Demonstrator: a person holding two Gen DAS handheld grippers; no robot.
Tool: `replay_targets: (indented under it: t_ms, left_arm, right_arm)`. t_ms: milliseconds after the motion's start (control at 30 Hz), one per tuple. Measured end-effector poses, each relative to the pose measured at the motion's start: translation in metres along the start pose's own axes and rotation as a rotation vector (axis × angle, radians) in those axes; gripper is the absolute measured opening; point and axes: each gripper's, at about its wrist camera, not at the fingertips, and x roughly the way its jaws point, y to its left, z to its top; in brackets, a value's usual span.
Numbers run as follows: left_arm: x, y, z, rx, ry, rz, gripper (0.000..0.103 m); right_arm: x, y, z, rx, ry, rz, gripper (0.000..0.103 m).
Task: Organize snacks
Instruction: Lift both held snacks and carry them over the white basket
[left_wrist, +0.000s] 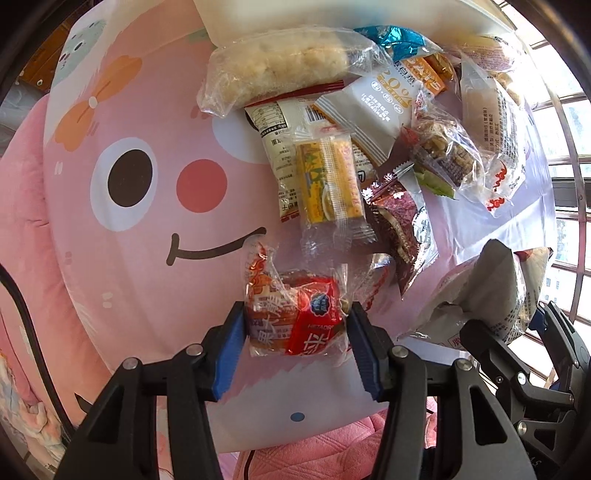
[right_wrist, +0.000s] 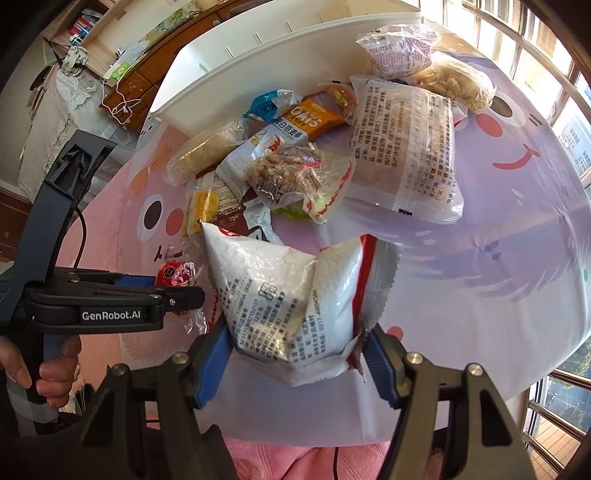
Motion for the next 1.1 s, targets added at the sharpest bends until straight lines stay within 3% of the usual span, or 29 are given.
replay_targets:
  t_ms: [500,833,1100]
  left_arm:
    - [-0.106,-0.001,-0.023,-0.030,-0.206,-0.013,0.053]
    - [-0.169,0.020,-0.013,-0.074,-0.293,-0.008,0.053]
    - [-0.210,0.017,0.022,-0.126,-0.378,0.003,0.054]
  right_arm:
    - [-0.068,0.042,0.027,-0.147,-0.152,0.028,0.067]
    - [-0.107,0.056,0.082,-0.218,-0.265,0.056,0.067]
    - [-0.126,0.053,0.147,-0.273,-0.325,0.079,0.068]
